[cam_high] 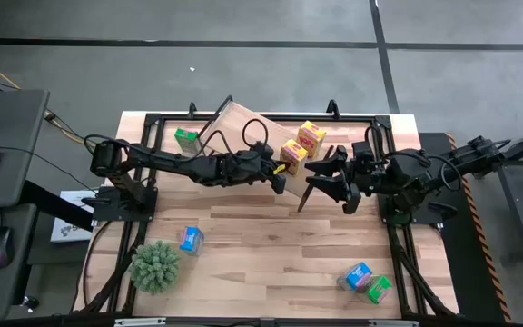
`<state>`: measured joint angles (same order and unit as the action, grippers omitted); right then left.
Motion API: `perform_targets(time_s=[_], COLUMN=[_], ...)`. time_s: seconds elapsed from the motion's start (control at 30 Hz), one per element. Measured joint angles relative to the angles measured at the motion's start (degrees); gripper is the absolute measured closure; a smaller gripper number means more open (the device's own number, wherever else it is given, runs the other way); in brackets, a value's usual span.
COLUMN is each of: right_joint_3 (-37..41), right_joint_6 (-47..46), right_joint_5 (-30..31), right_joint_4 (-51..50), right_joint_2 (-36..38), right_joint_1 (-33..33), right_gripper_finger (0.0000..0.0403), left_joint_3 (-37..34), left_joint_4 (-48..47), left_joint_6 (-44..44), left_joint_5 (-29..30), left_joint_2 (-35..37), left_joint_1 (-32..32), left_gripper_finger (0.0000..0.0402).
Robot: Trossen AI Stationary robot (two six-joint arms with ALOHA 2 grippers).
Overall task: Stack cereal on shelf
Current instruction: Put the yellow cereal box on the shelf aligned with the other yellow cereal box
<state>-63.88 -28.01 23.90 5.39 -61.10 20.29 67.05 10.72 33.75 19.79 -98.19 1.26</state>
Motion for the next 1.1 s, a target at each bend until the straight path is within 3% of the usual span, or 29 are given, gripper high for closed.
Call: perform_targets(time_s=[0.2, 0.3, 0.47, 0.6, 0.77, 0.87, 0.93, 1.03, 1.1], right_joint_3=[0.0, 0.0, 0.0, 0.0, 0.0, 0.0, 0.0, 0.0, 0.0], right_joint_6=[1.0, 1.3, 1.1, 1.0, 1.1, 1.1, 1.1, 1.1, 1.1], right_joint_5=[0.1, 0.8, 1.1, 1.1, 1.1, 1.1, 1.1, 1.1, 1.0], right_joint_4=[0.0, 0.0, 0.0, 0.0, 0.0, -0.1, -0.2, -0.3, -0.4], right_joint_2=[0.0, 0.0, 0.0, 0.0, 0.0, 0.0, 0.0, 0.0, 0.0], right_joint_1=[0.0, 0.0, 0.0, 0.0, 0.0, 0.0, 0.0, 0.0, 0.0], right_gripper_finger=[0.0178, 0.0178, 0.0178, 0.0178, 0.0178, 0.0178, 0.0178, 0.0178, 0.0178], left_joint_3=[0.5, 3.5, 7.4, 7.9, 7.8, 7.7, 6.6, 3.7, 2.0], left_joint_4=[0.3, -0.5, -4.1, -4.2, -14.2, -20.6, -23.6, -23.7, -20.2], left_joint_6=[1.8, 2.2, 3.7, 2.4, -0.7, -3.9, -5.7, -5.1, -3.9], left_joint_5=[-1.0, -4.5, -4.7, -5.2, -5.9, -3.1, 1.8, 8.4, 8.9], left_joint_2=[-1.4, -4.7, -7.5, -7.1, -2.8, 1.1, 4.0, 7.4, 8.1], left_joint_1=[0.2, 0.2, 0.2, 0.1, 0.1, -0.3, -0.8, -0.7, 0.1], left_gripper_finger=[0.0401, 0.0401, 0.0401, 0.0401, 0.0401, 0.0401, 0.0401, 0.0401, 0.0401])
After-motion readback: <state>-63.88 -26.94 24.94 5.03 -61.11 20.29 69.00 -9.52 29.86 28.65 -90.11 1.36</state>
